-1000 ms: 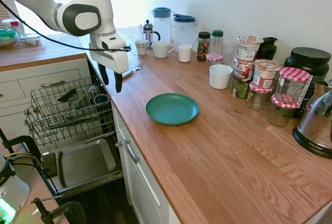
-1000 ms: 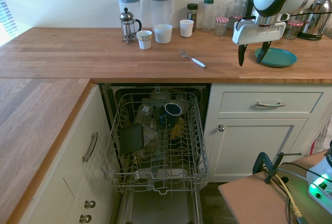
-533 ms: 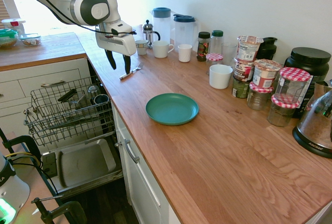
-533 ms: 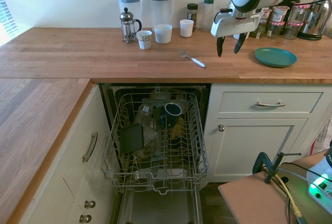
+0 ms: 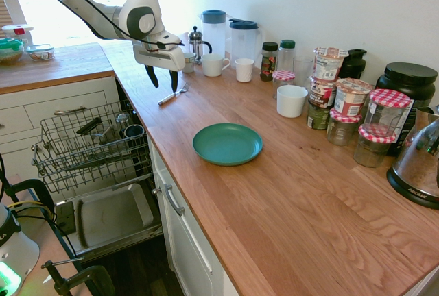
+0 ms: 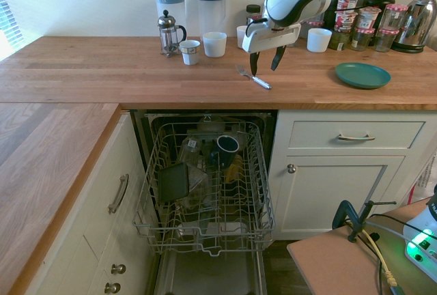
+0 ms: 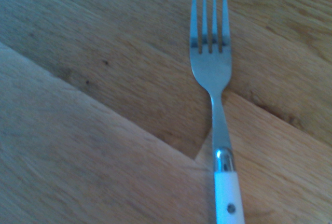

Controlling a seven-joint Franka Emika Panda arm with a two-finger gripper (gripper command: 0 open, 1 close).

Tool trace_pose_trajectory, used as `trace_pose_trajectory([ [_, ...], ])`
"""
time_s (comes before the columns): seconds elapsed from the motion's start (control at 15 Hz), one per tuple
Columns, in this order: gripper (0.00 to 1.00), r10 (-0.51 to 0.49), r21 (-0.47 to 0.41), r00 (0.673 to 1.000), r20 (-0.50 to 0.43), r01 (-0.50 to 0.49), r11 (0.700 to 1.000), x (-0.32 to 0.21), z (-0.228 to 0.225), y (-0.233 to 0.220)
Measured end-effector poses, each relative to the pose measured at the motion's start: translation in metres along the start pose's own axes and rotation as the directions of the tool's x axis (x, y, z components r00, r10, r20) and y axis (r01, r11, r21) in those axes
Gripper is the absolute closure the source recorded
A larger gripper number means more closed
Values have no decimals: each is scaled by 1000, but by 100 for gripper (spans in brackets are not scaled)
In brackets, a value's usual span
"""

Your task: Put the fork in the dishwasher

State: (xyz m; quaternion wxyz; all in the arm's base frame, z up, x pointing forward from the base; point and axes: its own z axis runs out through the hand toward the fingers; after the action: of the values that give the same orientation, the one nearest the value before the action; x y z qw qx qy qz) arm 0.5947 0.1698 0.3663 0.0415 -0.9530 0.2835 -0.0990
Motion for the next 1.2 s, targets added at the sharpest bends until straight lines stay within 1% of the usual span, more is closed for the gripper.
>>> trace_pose_trajectory([
  [0.33, 0, 7, -15, 1000, -17, -7, 1000, 8, 33, -24],
  [0.73, 0, 17, -25, 1000, -24, -18, 1000, 11, 38, -25],
  [0.8, 100, 17, -26, 1000, -24, -18, 1000, 10, 38, -25],
  [1.2, 100, 19, -27, 1000, -24, -19, 999, 10, 39, -27],
])
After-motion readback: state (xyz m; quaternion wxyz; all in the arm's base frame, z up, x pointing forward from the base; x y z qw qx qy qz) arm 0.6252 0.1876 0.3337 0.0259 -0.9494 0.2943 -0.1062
